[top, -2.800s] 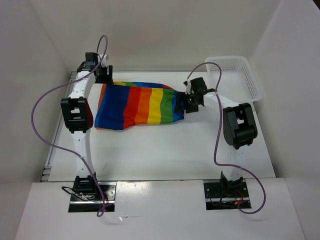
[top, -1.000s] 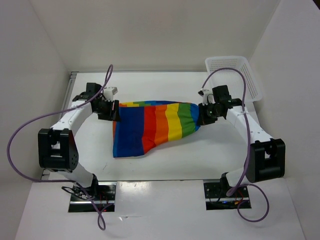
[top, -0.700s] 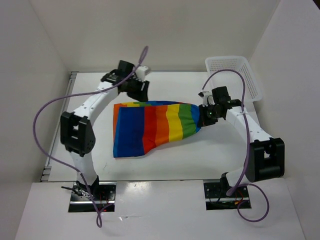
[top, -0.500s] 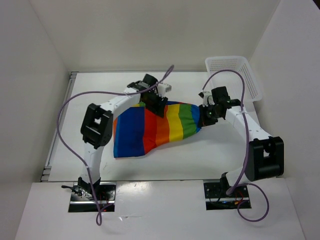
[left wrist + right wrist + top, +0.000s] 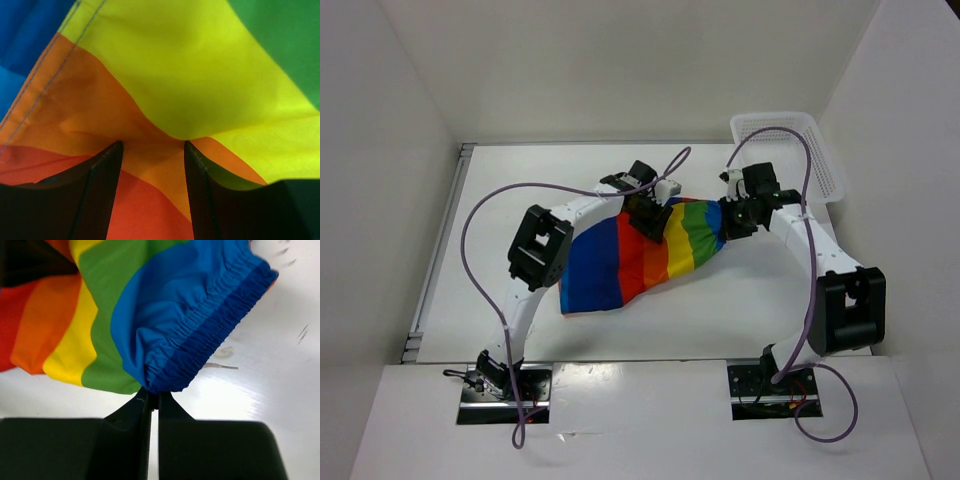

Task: Fold and stack the shorts
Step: Fold the shorts

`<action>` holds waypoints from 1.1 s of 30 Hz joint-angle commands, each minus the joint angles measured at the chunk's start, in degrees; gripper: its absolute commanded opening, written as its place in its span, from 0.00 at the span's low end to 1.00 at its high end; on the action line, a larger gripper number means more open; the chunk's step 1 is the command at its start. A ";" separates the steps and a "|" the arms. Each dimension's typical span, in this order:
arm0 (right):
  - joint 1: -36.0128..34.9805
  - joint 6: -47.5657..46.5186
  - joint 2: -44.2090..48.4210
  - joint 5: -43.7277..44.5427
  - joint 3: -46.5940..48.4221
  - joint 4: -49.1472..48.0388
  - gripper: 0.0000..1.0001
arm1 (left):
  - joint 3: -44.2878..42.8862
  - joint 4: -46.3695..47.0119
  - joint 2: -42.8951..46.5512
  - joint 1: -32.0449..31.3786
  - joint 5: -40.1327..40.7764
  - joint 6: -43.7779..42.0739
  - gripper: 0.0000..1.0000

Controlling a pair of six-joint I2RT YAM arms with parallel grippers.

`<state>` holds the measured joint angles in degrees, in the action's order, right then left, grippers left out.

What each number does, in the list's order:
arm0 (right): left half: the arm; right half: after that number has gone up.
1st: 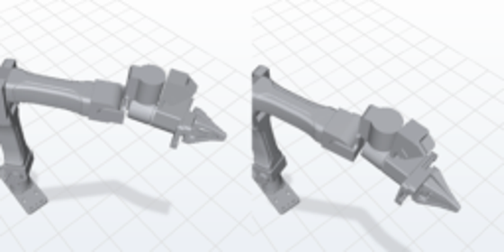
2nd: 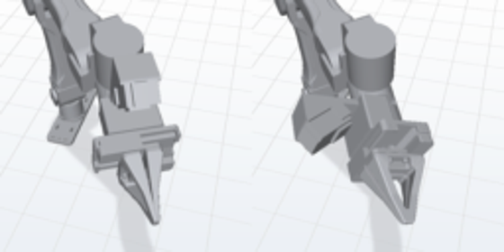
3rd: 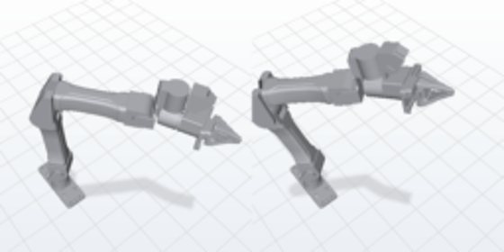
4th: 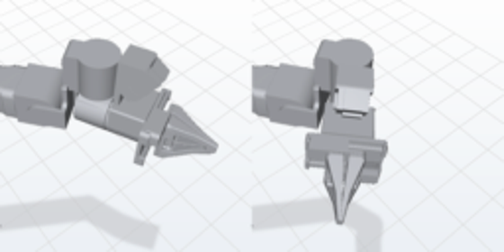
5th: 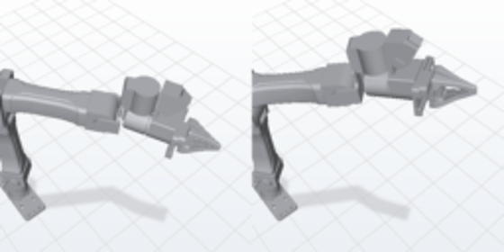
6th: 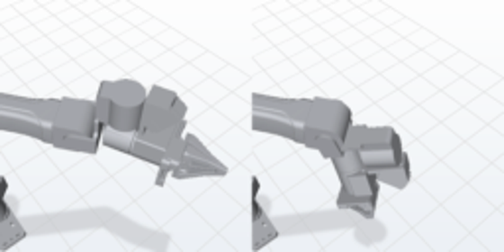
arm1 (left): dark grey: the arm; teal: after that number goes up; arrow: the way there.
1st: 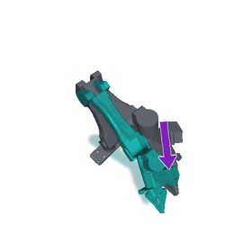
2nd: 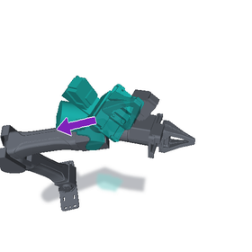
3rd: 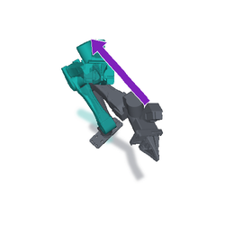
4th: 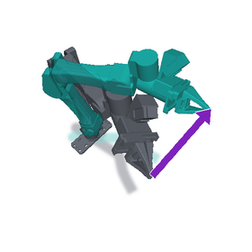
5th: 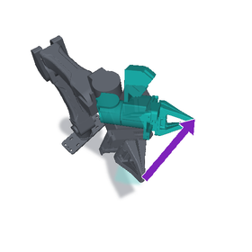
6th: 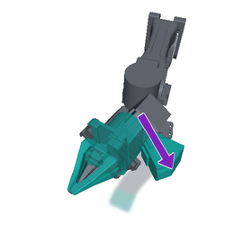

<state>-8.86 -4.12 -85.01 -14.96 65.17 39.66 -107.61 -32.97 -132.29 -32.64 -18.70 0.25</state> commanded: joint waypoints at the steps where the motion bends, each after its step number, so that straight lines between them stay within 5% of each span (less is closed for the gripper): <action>1: -1.85 -1.24 -0.07 2.12 4.61 -3.62 0.00 | -1.46 1.86 -2.62 -1.11 -1.68 -0.25 0.60; 10: -5.29 -3.35 -1.74 6.60 8.57 -4.68 0.00 | 0.83 -2.96 8.70 2.05 -10.13 -0.25 0.69; 17: -5.29 -5.81 -1.74 8.54 8.57 -5.29 0.00 | 8.02 -6.66 24.08 14.88 -5.92 -0.25 0.71; 27: -7.39 -8.10 -2.88 11.18 9.80 -5.29 0.00 | 26.04 -2.63 24.62 28.93 2.87 -0.25 0.71; 33: -7.92 -9.33 -3.41 11.80 9.28 -5.29 0.00 | 30.26 -0.87 24.01 29.57 1.03 -0.25 0.74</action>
<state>-15.77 -12.08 -88.09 -4.40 72.01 36.80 -77.67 -36.38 -109.12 -2.39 -16.97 0.25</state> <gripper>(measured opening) 0.039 0.740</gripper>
